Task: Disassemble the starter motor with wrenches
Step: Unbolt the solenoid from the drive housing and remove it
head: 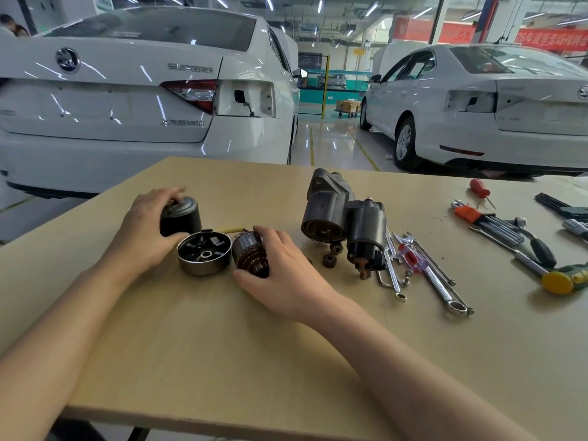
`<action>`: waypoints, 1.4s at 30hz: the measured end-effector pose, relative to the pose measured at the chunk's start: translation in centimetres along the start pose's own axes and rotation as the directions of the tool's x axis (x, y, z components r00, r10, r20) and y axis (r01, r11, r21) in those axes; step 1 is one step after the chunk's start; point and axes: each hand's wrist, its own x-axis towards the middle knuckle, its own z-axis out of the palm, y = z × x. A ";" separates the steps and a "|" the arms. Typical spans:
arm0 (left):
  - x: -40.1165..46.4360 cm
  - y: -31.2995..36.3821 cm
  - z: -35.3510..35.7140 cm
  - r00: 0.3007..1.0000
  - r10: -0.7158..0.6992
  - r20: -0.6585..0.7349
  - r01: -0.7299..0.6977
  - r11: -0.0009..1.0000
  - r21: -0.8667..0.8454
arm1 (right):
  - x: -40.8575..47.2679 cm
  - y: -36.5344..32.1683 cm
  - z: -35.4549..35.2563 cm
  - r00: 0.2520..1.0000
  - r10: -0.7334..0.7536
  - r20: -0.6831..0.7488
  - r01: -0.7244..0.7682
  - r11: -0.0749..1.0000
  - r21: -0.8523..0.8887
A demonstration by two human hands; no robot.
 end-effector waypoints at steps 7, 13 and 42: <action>1.1 8.0 -0.6 0.976 -0.103 -0.190 0.002 0.882 -0.471 | -0.8 -0.4 -3.5 0.939 -0.173 -0.299 0.185 0.983 0.014; 2.4 18.5 4.6 0.971 -0.080 0.227 0.187 0.845 -0.502 | -2.1 5.6 -10.1 0.704 -0.058 -0.708 0.003 0.997 -0.078; 1.5 18.9 7.9 0.992 -0.014 0.125 0.116 0.486 -0.866 | -2.2 7.4 -9.1 0.670 -0.081 -0.738 0.027 0.996 -0.085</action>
